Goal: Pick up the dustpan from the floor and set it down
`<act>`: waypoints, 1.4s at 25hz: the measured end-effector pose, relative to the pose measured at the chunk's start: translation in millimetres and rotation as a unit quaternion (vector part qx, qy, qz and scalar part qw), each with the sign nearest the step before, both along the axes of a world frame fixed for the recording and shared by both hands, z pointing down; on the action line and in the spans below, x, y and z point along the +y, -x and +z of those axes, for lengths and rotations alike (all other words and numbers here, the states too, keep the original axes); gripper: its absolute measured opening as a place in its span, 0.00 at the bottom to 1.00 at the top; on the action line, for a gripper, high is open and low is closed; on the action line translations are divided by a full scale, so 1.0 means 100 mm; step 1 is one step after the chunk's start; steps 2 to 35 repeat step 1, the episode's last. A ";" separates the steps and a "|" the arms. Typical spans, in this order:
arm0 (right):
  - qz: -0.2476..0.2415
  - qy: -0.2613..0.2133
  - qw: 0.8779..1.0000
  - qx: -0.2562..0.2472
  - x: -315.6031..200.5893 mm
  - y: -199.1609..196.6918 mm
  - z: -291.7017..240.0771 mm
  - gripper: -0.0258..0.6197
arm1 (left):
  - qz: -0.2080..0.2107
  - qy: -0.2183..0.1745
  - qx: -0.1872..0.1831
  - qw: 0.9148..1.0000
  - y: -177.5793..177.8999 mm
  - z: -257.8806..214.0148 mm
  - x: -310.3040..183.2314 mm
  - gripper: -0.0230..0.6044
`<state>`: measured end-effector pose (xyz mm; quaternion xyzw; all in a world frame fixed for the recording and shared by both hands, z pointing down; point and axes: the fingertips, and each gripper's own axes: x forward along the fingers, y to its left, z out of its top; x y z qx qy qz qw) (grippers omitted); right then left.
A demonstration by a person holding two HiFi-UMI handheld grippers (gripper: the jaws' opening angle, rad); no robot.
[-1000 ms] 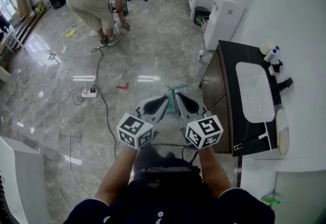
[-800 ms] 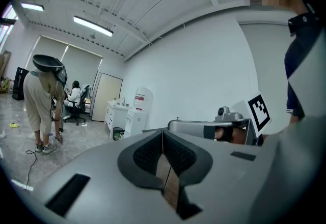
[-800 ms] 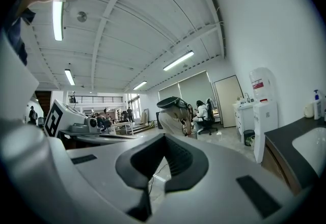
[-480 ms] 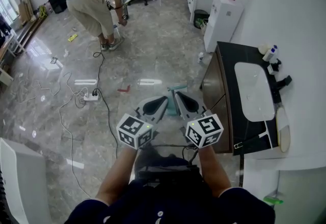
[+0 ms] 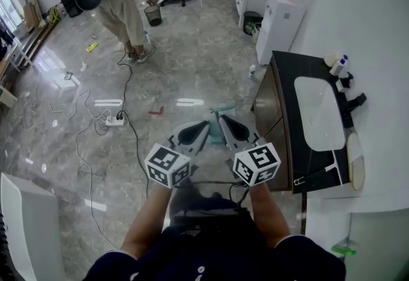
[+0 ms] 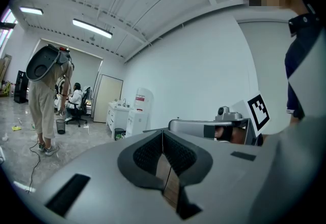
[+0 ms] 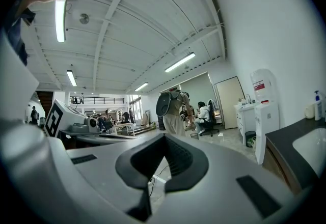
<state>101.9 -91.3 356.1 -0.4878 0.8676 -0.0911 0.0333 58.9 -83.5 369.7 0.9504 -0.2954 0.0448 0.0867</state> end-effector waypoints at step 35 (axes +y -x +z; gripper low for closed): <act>-0.001 0.000 1.000 0.001 0.01 0.00 0.00 0.05 | -0.001 0.000 0.000 1.000 0.00 0.00 0.00 0.06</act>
